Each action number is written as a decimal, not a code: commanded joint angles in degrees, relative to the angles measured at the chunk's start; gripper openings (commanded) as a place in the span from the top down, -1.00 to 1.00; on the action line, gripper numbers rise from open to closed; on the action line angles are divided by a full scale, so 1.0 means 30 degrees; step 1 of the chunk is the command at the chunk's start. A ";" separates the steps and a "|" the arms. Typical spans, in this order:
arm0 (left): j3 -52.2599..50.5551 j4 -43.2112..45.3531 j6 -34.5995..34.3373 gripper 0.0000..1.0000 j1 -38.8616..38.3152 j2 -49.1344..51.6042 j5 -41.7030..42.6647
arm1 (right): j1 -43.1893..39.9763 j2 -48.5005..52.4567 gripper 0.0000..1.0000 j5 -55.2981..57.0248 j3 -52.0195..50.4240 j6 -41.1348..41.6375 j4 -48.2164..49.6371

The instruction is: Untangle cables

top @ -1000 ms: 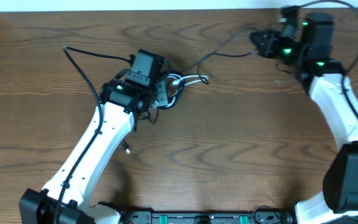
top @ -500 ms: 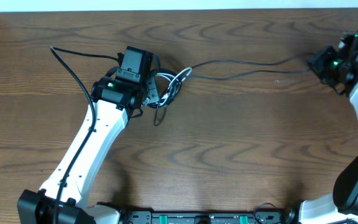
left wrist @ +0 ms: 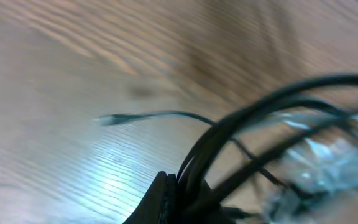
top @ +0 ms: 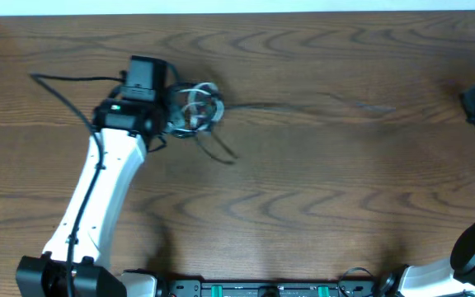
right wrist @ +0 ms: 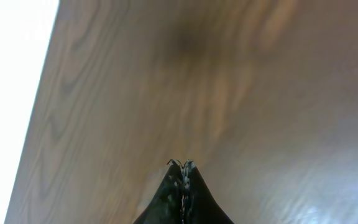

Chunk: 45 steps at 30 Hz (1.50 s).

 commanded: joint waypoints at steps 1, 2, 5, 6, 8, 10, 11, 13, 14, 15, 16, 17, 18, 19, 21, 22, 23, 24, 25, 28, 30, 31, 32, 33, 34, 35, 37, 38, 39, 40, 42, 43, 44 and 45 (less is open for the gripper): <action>0.0015 -0.0066 -0.0364 0.85 0.1071 0.0007 -0.0991 | -0.0153 -0.0401 0.98 0.1173 0.0109 0.0291 -0.0036; 0.0015 -0.0022 -0.0379 0.85 0.1537 0.0007 -0.1100 | -0.0146 -0.0401 0.98 0.1180 0.0109 0.0284 -0.0051; 0.0015 0.0102 -0.1005 0.85 0.2710 0.0007 -0.0605 | -0.0138 -0.0401 0.98 0.1071 0.0109 0.0262 -0.0073; 0.0015 0.0146 -0.0984 0.85 0.2994 0.0007 0.0270 | -0.0095 -0.0401 0.98 0.0670 0.0109 0.0044 -0.0051; 0.0015 0.0350 0.0029 0.85 0.3300 0.0007 0.3242 | 0.0248 -0.0401 0.98 -0.1246 0.0109 -0.1129 0.0481; 0.0015 0.0590 0.1399 0.85 0.3177 0.0007 0.5253 | 0.0903 -0.0401 0.98 -0.3512 0.0109 -0.2550 0.1362; 0.0015 0.0663 0.1887 0.85 0.3045 0.0007 0.5967 | 0.1253 -0.0401 0.96 -0.4495 0.0109 -0.3242 0.1858; 0.0022 0.0925 0.3322 0.85 0.2754 0.0000 0.8189 | 0.2470 -0.0401 0.78 -0.7082 0.0109 -0.5180 0.3191; 0.0022 0.1144 0.4452 0.85 0.2645 0.0000 0.9748 | 0.2936 -0.0401 0.67 -0.7817 0.0109 -0.5785 0.3541; 0.0022 0.1362 0.5428 0.85 0.2572 0.0000 1.1264 | 0.3555 -0.0401 0.57 -0.8582 0.0109 -0.6535 0.3891; 0.0022 0.1741 0.6645 0.85 0.2535 -0.0015 1.3559 | 0.4364 -0.0401 0.42 -0.9151 0.0109 -0.7380 0.4146; 0.0022 0.2055 0.7344 0.85 0.2535 -0.0051 1.5183 | 0.4976 -0.0401 0.31 -0.9311 0.0109 -0.7847 0.4218; 0.0022 0.2310 0.7752 0.85 0.2543 -0.0066 1.6385 | 0.5523 -0.0401 0.19 -0.9347 0.0109 -0.8276 0.4255; 0.0036 0.2659 0.7970 0.85 0.2543 -0.0124 1.7602 | 0.6135 -0.0401 0.09 -0.9347 0.0109 -0.8714 0.4255; 0.0080 0.3286 0.7963 0.85 0.2543 -0.0277 1.9067 | 0.7235 -0.0401 -0.07 -0.9340 0.0109 -0.9471 0.4291; 0.0080 0.3650 0.7949 0.85 0.2543 -0.0386 1.9722 | 0.7796 -0.0401 -0.14 -0.9333 0.0109 -0.9770 0.4335; 0.0080 0.3949 0.7949 0.85 0.2543 -0.0459 2.0298 | 0.8313 -0.0401 -0.18 -0.9326 0.0109 -0.9952 0.4415; 0.0080 0.4313 0.7941 0.85 0.2543 -0.0576 2.1077 | 0.8721 -0.0401 -0.24 -0.9311 0.0109 -0.9952 0.4488; 0.0080 0.4612 0.7876 0.85 0.2543 -0.0663 2.1609 | 0.9107 -0.0401 -0.28 -0.9245 0.0109 -0.9952 0.4568; 0.0080 0.5384 0.6710 0.85 0.2543 -0.0954 2.2127 | 1.0091 -0.0401 -0.34 -0.9041 0.0109 -0.9530 0.4677; 0.0073 0.5719 0.5909 0.85 0.2535 -0.1027 2.2127 | 1.0513 -0.0401 -0.34 -0.8378 0.0109 -0.7548 0.4379; 0.0080 0.5792 0.5639 0.85 0.2535 -0.1035 2.2134 | 1.0717 -0.0401 -0.34 -0.7679 0.0109 -0.5763 0.3898; 0.0073 0.5799 0.5421 0.85 0.2535 -0.1027 2.2127 | 1.0907 -0.0401 -0.35 -0.7155 0.0109 -0.4277 0.3395; 0.0073 0.5785 0.5289 0.85 0.2521 -0.1027 2.2119 | 1.1081 -0.0401 -0.38 -0.6849 0.0102 -0.3293 0.3060; 0.0073 0.5785 0.5107 0.85 0.2484 -0.1027 2.2119 | 1.1307 -0.0401 -0.41 -0.6717 0.0102 -0.2616 0.2820; 0.0073 0.5785 0.4830 0.86 0.2441 -0.1027 2.2112 | 1.1701 -0.0372 -0.44 -0.6717 0.0102 -0.2215 0.2805; 0.0073 0.5785 0.4765 0.85 0.2317 -0.1027 2.2046 | 1.2211 -0.0350 -0.44 -0.6623 0.0102 -0.1639 0.2965; 0.0073 0.5785 0.4765 0.85 0.2251 -0.1027 2.2046 | 1.2451 -0.0313 -0.42 -0.6433 0.0102 -0.1268 0.3024; 0.0073 0.5785 0.4765 0.85 0.2229 -0.1027 2.2046 | 1.2728 -0.0277 -0.41 -0.6084 0.0102 -0.0692 0.3016; 0.0073 0.5785 0.4765 0.85 0.2229 -0.1027 2.2046 | 1.2954 -0.0204 -0.40 -0.5821 0.0102 -0.0189 0.3016; 0.0073 0.5778 0.4758 0.85 0.2237 -0.1020 2.1762 | 1.3391 -0.0022 -0.38 -0.5748 0.0102 0.0539 0.3016; 0.0073 0.5770 0.4758 0.85 0.2237 -0.1020 2.1529 | 1.3602 0.0058 -0.36 -0.5763 0.0102 0.0882 0.3016; 0.0073 0.5778 0.4758 0.85 0.2237 -0.1020 2.1413 | 1.3792 0.0153 -0.35 -0.5748 0.0102 0.1115 0.3016; 0.0073 0.5778 0.4765 0.85 0.2229 -0.1005 2.1391 | 1.3996 0.0306 -0.35 -0.5705 0.0102 0.1166 0.3060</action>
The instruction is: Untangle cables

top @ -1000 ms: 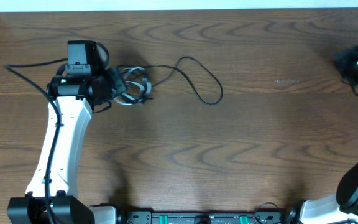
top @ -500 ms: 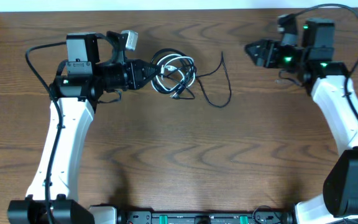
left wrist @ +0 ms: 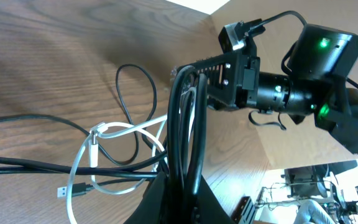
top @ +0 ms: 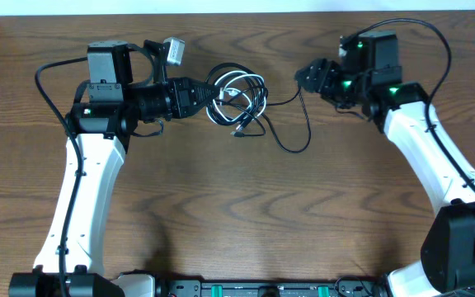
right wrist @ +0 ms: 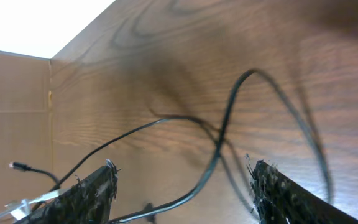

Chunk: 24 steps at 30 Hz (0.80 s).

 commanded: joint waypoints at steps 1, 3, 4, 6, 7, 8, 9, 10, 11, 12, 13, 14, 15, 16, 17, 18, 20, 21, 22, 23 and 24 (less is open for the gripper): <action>0.0073 0.0146 -0.0197 0.85 -0.0044 -0.0313 0.0124 | 0.0707 0.0423 -0.34 0.0495 0.0102 0.1807 0.0168; 0.0066 0.0138 -0.0197 0.85 -0.0036 -0.0313 0.0131 | 0.1064 0.0816 -0.33 0.0532 0.0102 0.2033 0.0459; 0.0073 0.0138 -0.0197 0.85 -0.0036 -0.0313 0.0131 | 0.1239 0.1086 -0.32 0.0532 0.0102 0.2237 0.0576; 0.0066 0.0146 -0.0197 0.85 -0.0036 -0.0313 0.0117 | 0.1639 0.1916 -0.29 0.0503 0.0102 0.2433 0.0634; 0.0066 0.0146 -0.0197 0.85 -0.0036 -0.0313 0.0029 | 0.1734 0.2193 -0.28 0.0452 0.0102 0.2426 0.0619; 0.0073 0.0131 -0.0197 0.85 -0.0036 -0.0313 -0.0102 | 0.1785 0.2441 -0.27 0.0452 0.0102 0.2419 0.0525; 0.0073 0.0073 -0.0204 0.85 -0.0036 -0.0313 -0.0233 | 0.1821 0.2710 -0.26 0.0459 0.0102 0.2412 0.0437; 0.0066 0.0073 -0.0197 0.85 -0.0036 -0.0313 -0.0233 | 0.1829 0.2980 -0.25 0.0459 0.0102 0.2346 0.0408; 0.0066 0.0066 -0.0197 0.85 -0.0036 -0.0313 -0.0233 | 0.1821 0.3279 -0.24 0.0459 0.0102 0.2346 0.0408; 0.0066 0.0073 -0.0197 0.85 -0.0036 -0.0313 -0.0226 | 0.1821 0.3446 -0.21 0.0459 0.0102 0.2353 0.0423; 0.0066 0.0080 -0.0197 0.85 -0.0036 -0.0313 -0.0233 | 0.1821 0.3606 -0.14 0.0459 0.0102 0.2353 0.0466; 0.0066 0.0073 -0.0197 0.85 -0.0036 -0.0313 -0.0226 | 0.1821 0.3818 -0.05 0.0474 0.0102 0.2339 0.0561; 0.0066 0.0073 -0.0197 0.85 -0.0036 -0.0313 -0.0233 | 0.1821 0.3883 0.04 0.0459 0.0102 0.2193 0.0648; 0.0066 0.0073 -0.0197 0.85 -0.0036 -0.0313 -0.0233 | 0.1821 0.4014 0.24 0.0481 0.0102 0.2062 0.0758; 0.0066 0.0073 -0.0197 0.85 -0.0036 -0.0313 -0.0233 | 0.1821 0.4095 0.46 0.0452 0.0102 0.1647 0.0969; 0.0066 0.0080 -0.0189 0.85 -0.0036 -0.0313 -0.0270 | 0.1800 0.4095 0.68 0.0466 0.0102 0.1195 0.1020; 0.0066 0.0095 -0.0189 0.85 -0.0015 -0.0313 -0.0816 | 0.1625 0.4087 0.98 0.0641 0.0109 -0.0750 0.1027; 0.0066 0.0095 -0.0189 0.85 0.0022 -0.0313 -0.1326 | 0.1413 0.4051 0.98 0.1027 0.0109 -0.1501 0.0801; 0.0066 0.0153 -0.0197 0.85 0.0102 -0.0313 -0.1872 | 0.1166 0.4051 0.98 0.1545 0.0109 -0.1647 0.0408; 0.0066 0.0182 -0.0204 0.85 0.0182 -0.0313 -0.2273 | 0.0765 0.4051 0.98 0.2375 0.0109 -0.1661 -0.0197; 0.0073 0.0299 -0.0204 0.85 0.0299 -0.0313 -0.2499 | 0.0466 0.4051 0.98 0.3016 0.0109 -0.1661 -0.0634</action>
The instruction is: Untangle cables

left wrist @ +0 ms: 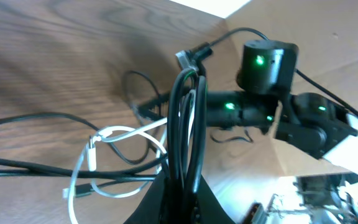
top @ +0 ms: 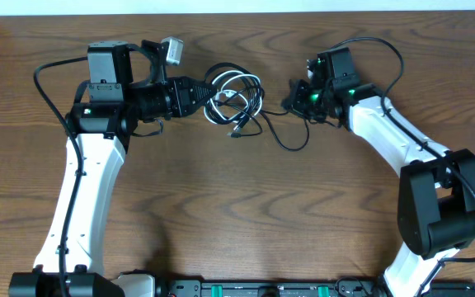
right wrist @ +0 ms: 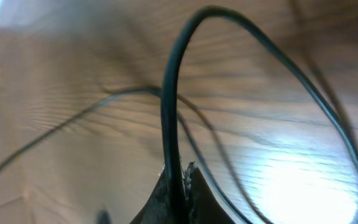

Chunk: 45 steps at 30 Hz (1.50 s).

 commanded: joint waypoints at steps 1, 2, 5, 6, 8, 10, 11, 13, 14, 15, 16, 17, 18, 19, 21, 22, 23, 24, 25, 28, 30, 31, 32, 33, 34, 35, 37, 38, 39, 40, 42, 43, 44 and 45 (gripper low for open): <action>0.0073 0.0459 -0.0211 0.85 0.0452 -0.0313 -0.1246 | -0.1610 0.0124 0.98 0.3257 0.0073 -0.1588 -0.1384; 0.0073 0.0597 -0.0350 0.85 0.0627 -0.0313 -0.1311 | -0.2106 0.0124 0.98 0.3752 0.0073 -0.1588 -0.1756; 0.0073 0.0962 -0.2047 0.85 0.1406 -0.0313 -0.2317 | -0.3825 0.0124 0.98 0.3912 0.0073 -0.1596 -0.2390; 0.0073 0.0984 -0.3082 0.85 0.1770 -0.0313 -0.3045 | -0.4612 0.0124 0.98 0.3861 0.0073 -0.1603 -0.2645; 0.0073 0.0984 -0.4889 0.85 0.2463 -0.0313 -0.4335 | -0.5646 0.0124 0.98 0.3861 0.0073 -0.1705 -0.3024; 0.0073 0.0976 -0.6506 0.85 0.3206 -0.0313 -0.5355 | -0.6703 0.0124 0.98 0.3869 0.0073 -0.1902 -0.3453; 0.0073 0.0984 -0.7082 0.85 0.3548 -0.0313 -0.5676 | -0.7286 0.0124 0.98 0.3869 0.0066 -0.2069 -0.3687; 0.0073 0.1005 -0.7614 0.85 0.4087 -0.0313 -0.5923 | -0.8072 0.0124 0.98 0.3876 0.0066 -0.2106 -0.3963; 0.0073 0.1005 -0.7672 0.85 0.4364 -0.0313 -0.5945 | -0.8466 0.0124 0.98 0.3876 0.0066 -0.2098 -0.4073; 0.0073 0.1005 -0.7672 0.85 0.4575 -0.0313 -0.5952 | -0.8896 0.0124 0.98 0.3883 0.0066 -0.2106 -0.4146; 0.0073 0.0998 -0.7672 0.85 0.4743 -0.0313 -0.5952 | -0.9231 0.0124 0.98 0.3883 0.0066 -0.2106 -0.4197; 0.0073 0.0991 -0.7672 0.85 0.4903 -0.0313 -0.5952 | -0.9646 0.0124 0.98 0.3898 0.0066 -0.2106 -0.4255; 0.0073 0.0984 -0.7672 0.85 0.5049 -0.0313 -0.5952 | -0.9930 0.0124 0.98 0.3949 0.0066 -0.2091 -0.4306; 0.0073 0.0962 -0.7672 0.85 0.5202 -0.0313 -0.5952 | -1.0455 0.0124 0.98 0.3942 0.0066 -0.2091 -0.4393; 0.0073 0.0940 -0.7672 0.85 0.5508 -0.0313 -0.5960 | -1.1366 0.0124 0.98 0.3934 0.0066 -0.2091 -0.4583; 0.0073 0.0940 -0.7672 0.85 0.5603 -0.0313 -0.5960 | -1.1664 0.0124 0.98 0.3934 0.0066 -0.2091 -0.4663; 0.0073 0.0940 -0.7672 0.85 0.5683 -0.0313 -0.5967 | -1.2080 0.0124 0.98 0.3934 0.0066 -0.2091 -0.4779; 0.0073 0.0940 -0.7664 0.85 0.5763 -0.0313 -0.6025 | -1.2611 0.0124 0.98 0.3949 0.0066 -0.2098 -0.4954; 0.0066 0.0947 -0.7664 0.85 0.5799 -0.0313 -0.6033 | -1.2990 0.0124 0.98 0.3942 0.0066 -0.2091 -0.5078; 0.0066 0.0933 -0.7657 0.85 0.5792 -0.0313 -0.6025 | -1.4200 0.0124 0.98 0.3286 0.0066 -0.2113 -0.5195; 0.0066 0.0918 -0.7657 0.85 0.5799 -0.0313 -0.6025 | -1.4673 0.0124 0.98 0.2616 0.0066 -0.2368 -0.5180; 0.0066 0.0925 -0.7650 0.85 0.5799 -0.0313 -0.6033 | -1.4819 0.0124 0.98 0.2390 0.0066 -0.2514 -0.5173; 0.0066 0.0933 -0.7650 0.85 0.5799 -0.0313 -0.6047 | -1.4950 0.0124 0.98 0.2120 0.0066 -0.2710 -0.5180; 0.0066 0.0933 -0.7657 0.85 0.5792 -0.0313 -0.6135 | -1.5030 0.0124 0.98 0.1982 0.0066 -0.2907 -0.5180; 0.0066 0.0925 -0.7657 0.85 0.5792 -0.0313 -0.6280 | -1.5038 0.0124 0.98 0.1858 0.0066 -0.2958 -0.5173; 0.0066 0.0889 -0.7657 0.85 0.5792 -0.0313 -0.6390 | -1.5008 0.0124 0.98 0.1559 0.0066 -0.3133 -0.5136; 0.0066 0.0852 -0.7664 0.85 0.5792 -0.0313 -0.6368 | -1.4790 0.0124 0.98 0.0117 0.0066 -0.3854 -0.4750; 0.0066 0.0794 -0.7664 0.85 0.5748 -0.0313 -0.6368 | -1.4608 0.0124 0.98 -0.0903 0.0066 -0.4430 -0.4422; 0.0066 0.0721 -0.7672 0.85 0.5712 -0.0313 -0.6353 | -1.4375 0.0124 0.98 -0.2069 0.0066 -0.5107 -0.4029; 0.0066 0.0576 -0.7664 0.85 0.5574 -0.0313 -0.6353 | -1.3821 0.0124 0.96 -0.4320 0.0066 -0.6477 -0.3257; 0.0066 0.0321 -0.7548 0.85 0.5297 -0.0313 -0.6113 | -1.2939 0.0124 0.78 -0.6739 0.0066 -0.8072 -0.2397; 0.0066 0.0299 -0.7271 0.85 0.5136 -0.0313 -0.5756 | -1.2429 0.0124 0.66 -0.7606 0.0066 -0.8735 -0.2069; 0.0066 0.0306 -0.6878 0.85 0.4947 -0.0313 -0.5238 | -1.1948 0.0124 0.55 -0.8204 0.0066 -0.9231 -0.1792; 0.0066 0.0357 -0.6368 0.85 0.4728 -0.0313 -0.4619 | -1.1220 0.0124 0.42 -0.8874 0.0066 -0.9894 -0.1457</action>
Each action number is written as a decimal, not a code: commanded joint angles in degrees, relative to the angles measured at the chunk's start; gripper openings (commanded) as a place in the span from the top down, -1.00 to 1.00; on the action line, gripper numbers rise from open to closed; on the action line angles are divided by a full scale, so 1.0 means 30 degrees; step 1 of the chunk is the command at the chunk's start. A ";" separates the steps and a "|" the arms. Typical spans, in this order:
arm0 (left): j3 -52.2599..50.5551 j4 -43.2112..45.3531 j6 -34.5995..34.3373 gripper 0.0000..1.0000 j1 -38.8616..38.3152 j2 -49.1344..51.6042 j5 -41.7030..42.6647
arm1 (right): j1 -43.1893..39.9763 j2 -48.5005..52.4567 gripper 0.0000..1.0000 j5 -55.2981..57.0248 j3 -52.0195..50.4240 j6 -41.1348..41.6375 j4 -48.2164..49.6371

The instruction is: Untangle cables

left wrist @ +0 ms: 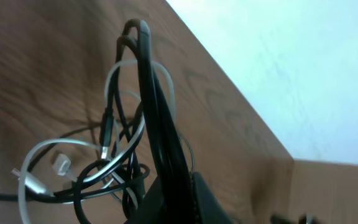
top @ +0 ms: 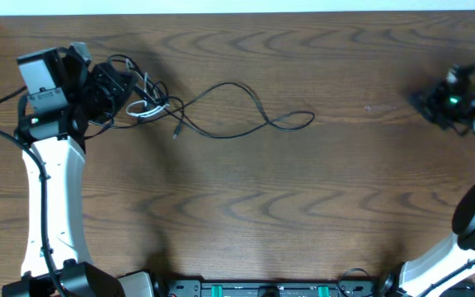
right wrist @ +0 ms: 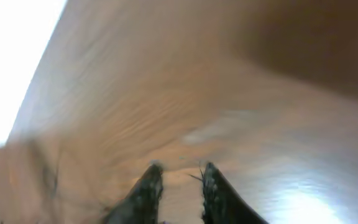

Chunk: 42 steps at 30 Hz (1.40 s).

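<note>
A tangle of black and white cables hangs at the far left of the table, and my left gripper is shut on it. In the left wrist view, black loops run up from between the closed fingers, with a white cable wound around them. One long black cable trails out of the tangle and lies in a loose curve toward the middle of the table. My right gripper is at the far right, open, with nothing between its fingertips.
The brown wooden table carries nothing else. A white wall runs along its far edge. A cardboard wall stands at the left edge, close behind my left arm.
My left gripper moved from centre-left to the far left with the tangle. My right gripper let go of the black cable and is now at the far right, open. That cable lies stretched out.
First my left gripper held the tangle left of centre, with the right gripper shut at the far right. Then both were near the centre, the right one open by a black loop, then shut on it. Now the arms are apart and one cable is drawn out.
</note>
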 commanded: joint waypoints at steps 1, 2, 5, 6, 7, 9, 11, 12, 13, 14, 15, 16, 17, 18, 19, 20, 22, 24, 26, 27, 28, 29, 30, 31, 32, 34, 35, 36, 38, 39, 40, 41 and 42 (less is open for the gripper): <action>0.0102 0.0138 0.1479 0.85 -0.0823 -0.0313 0.2113 | 0.2412 0.0095 0.30 -0.5122 0.0015 -0.3818 0.0736; 0.0102 0.0233 0.1894 0.85 -0.1042 -0.0313 0.2747 | 0.2987 0.0095 0.18 -0.5319 0.0015 -0.4189 0.0933; 0.0102 0.0459 0.2973 0.85 -0.1574 -0.0313 0.4386 | 0.4830 0.0095 -0.07 -0.5566 0.0022 -0.5377 0.1712; 0.0102 0.0641 0.3468 0.85 -0.1770 -0.0313 0.5217 | 0.5523 0.0095 -0.13 -0.5843 0.0022 -0.5887 0.2127; 0.0102 0.0801 0.3730 0.85 -0.1894 -0.0313 0.5836 | 0.5996 0.0095 -0.13 -0.6003 0.0022 -0.6229 0.2477; 0.0109 0.1406 0.4022 0.85 -0.2084 -0.0313 0.7519 | 0.6761 0.0044 -0.14 -0.5748 0.0109 -0.6375 0.3075; 0.0109 0.2455 0.4073 0.85 -0.2178 -0.0313 0.9639 | 0.7184 -0.0036 -0.11 -0.5697 0.0364 -0.6360 0.3453; 0.0102 0.3271 0.4073 0.85 -0.2208 -0.0313 1.1023 | 0.7264 -0.0117 -0.11 -0.5712 0.0525 -0.6258 0.3541; 0.0109 0.4226 0.4044 0.85 -0.2208 -0.0313 1.2429 | 0.7293 -0.0277 -0.11 -0.5770 0.0729 -0.6025 0.3592; 0.0109 0.5253 0.3767 0.85 -0.2208 -0.0313 1.3588 | 0.7293 -0.0437 -0.11 -0.5872 0.0940 -0.5872 0.3599; 0.0109 0.6033 0.3388 0.85 -0.2208 -0.0313 1.4265 | 0.7293 -0.0627 -0.13 -0.6135 0.1115 -0.5843 0.3592; 0.0109 0.6790 0.2783 0.85 -0.2208 -0.0313 1.4688 | 0.7293 -0.0750 -0.15 -0.6375 0.1231 -0.5850 0.3592; 0.0109 0.7825 0.1676 0.85 -0.2229 -0.0313 1.4870 | 0.7293 -0.1122 -0.18 -0.7053 0.1464 -0.5850 0.3606; 0.0109 0.8393 0.1035 0.85 -0.2295 -0.0313 1.4863 | 0.7322 -0.1333 -0.19 -0.7402 0.1574 -0.5850 0.3599; 0.0109 0.9748 -0.0408 0.85 -0.2521 -0.0313 1.4797 | 0.7424 -0.1851 -0.22 -0.7883 0.1610 -0.5843 0.3730; 0.0109 1.0513 -0.1144 0.85 -0.2696 -0.0313 1.4790 | 0.7555 -0.2098 -0.23 -0.8000 0.1610 -0.5836 0.3730; 0.0109 1.1883 -0.2601 0.85 -0.3082 -0.0313 1.4702 | 0.7905 -0.2470 -0.23 -0.8000 0.1610 -0.5836 0.3730; 0.0109 1.3449 -0.4473 0.85 -0.3570 -0.0313 1.4222 | 0.8342 -0.2688 -0.23 -0.7992 0.1610 -0.5836 0.3738; 0.0109 1.4928 -0.6375 0.86 -0.4029 -0.0313 1.3566 | 0.8881 -0.2776 -0.23 -0.7978 0.1610 -0.5836 0.3883; 0.0109 1.5642 -0.7380 0.85 -0.4240 -0.0313 1.3165 | 0.9173 -0.2776 -0.23 -0.7963 0.1610 -0.5836 0.3993; 0.0109 1.6218 -0.8174 0.85 -0.4379 -0.0313 1.2866 | 0.9391 -0.2776 -0.23 -0.7766 0.1610 -0.5843 0.4022; 0.0109 1.6742 -0.9041 0.85 -0.4510 -0.0313 1.2568 | 0.9595 -0.2769 -0.23 -0.7293 0.1610 -0.5843 0.4014; 0.0109 1.7435 -1.0455 0.85 -0.4663 -0.0313 1.2109 | 0.9901 -0.2769 -0.22 -0.6251 0.1610 -0.5836 0.3978; 0.0109 1.7901 -1.2298 0.85 -0.4750 -0.0313 1.1533 | 1.0258 -0.2769 -0.22 -0.5115 0.1610 -0.5836 0.3956; 0.0109 1.7879 -1.3063 0.85 -0.4765 -0.0313 1.1183 | 1.0404 -0.2769 -0.22 -0.4743 0.1610 -0.5836 0.3956; 0.0109 1.7872 -1.4192 0.85 -0.4765 -0.0313 1.0724 | 1.0666 -0.2769 -0.24 -0.4255 0.1610 -0.5858 0.3963; 0.0109 1.7864 -1.4586 0.85 -0.4765 -0.0313 1.0615 | 1.0775 -0.2761 -0.25 -0.4073 0.1610 -0.5887 0.3978; 0.0109 1.7872 -1.5103 0.85 -0.4765 -0.0313 1.0484 | 1.0892 -0.2703 -0.26 -0.3883 0.1603 -0.6171 0.4000; 0.0109 1.7872 -1.6211 0.85 -0.4765 -0.0313 1.0367 | 1.1103 -0.2484 -0.26 -0.3752 0.1603 -0.6819 0.4007; 0.0109 1.7872 -1.6626 0.85 -0.4765 -0.0313 1.0338 | 1.1176 -0.2324 -0.27 -0.3781 0.1603 -0.7031 0.4007; 0.0109 1.7872 -1.6837 0.85 -0.4765 -0.0313 1.0331 | 1.1264 -0.2171 -0.28 -0.4029 0.1596 -0.7257 0.3993; 0.0109 1.7872 -1.6844 0.85 -0.4765 -0.0313 1.0331 | 1.1351 -0.1982 -0.29 -0.4546 0.1588 -0.7766 0.3934; 0.0109 1.7872 -1.6837 0.85 -0.4758 -0.0313 1.0331 | 1.1395 -0.1865 -0.31 -0.5282 0.1588 -0.8459 0.3796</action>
